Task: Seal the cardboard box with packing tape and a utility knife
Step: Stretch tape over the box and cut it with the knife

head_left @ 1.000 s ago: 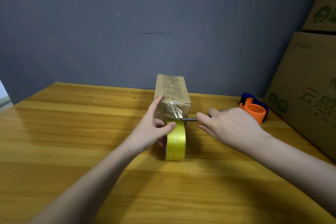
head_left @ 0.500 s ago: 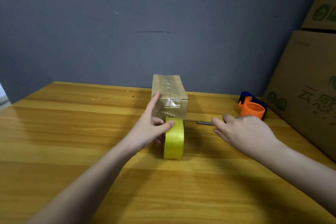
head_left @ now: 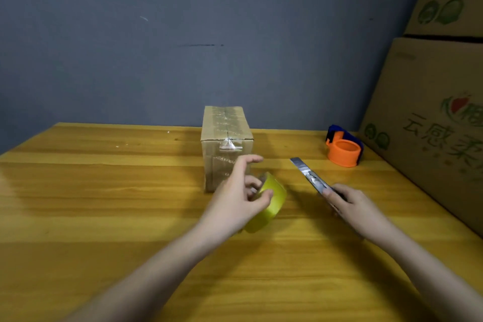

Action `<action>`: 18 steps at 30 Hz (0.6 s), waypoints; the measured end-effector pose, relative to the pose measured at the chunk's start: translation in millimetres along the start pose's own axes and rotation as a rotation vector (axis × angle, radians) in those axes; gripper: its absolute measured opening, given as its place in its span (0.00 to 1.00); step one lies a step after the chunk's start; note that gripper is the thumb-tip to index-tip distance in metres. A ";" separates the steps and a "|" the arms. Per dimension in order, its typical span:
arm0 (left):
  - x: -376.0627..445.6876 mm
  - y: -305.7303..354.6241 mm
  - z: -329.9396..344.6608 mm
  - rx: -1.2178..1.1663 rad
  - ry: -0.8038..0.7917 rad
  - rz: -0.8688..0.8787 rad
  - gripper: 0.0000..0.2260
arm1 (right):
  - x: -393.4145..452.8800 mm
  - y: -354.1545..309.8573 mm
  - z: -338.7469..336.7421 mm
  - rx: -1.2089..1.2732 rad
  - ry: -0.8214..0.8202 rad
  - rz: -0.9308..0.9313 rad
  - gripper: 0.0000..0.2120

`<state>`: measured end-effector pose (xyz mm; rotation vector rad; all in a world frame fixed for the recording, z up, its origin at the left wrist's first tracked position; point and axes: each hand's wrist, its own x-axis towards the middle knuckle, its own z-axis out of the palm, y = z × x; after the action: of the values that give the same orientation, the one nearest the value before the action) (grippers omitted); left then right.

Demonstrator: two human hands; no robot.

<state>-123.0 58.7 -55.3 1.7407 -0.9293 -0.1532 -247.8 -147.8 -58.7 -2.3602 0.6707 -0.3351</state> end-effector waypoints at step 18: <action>30.6 17.7 144.4 1.123 0.070 0.517 0.32 | 0.4 49.0 5.9 -0.589 0.290 0.208 0.17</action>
<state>-187.0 -71.9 -86.0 2.3644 -1.5290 0.9257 -263.5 -177.1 -95.3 -2.7789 1.2873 -0.4370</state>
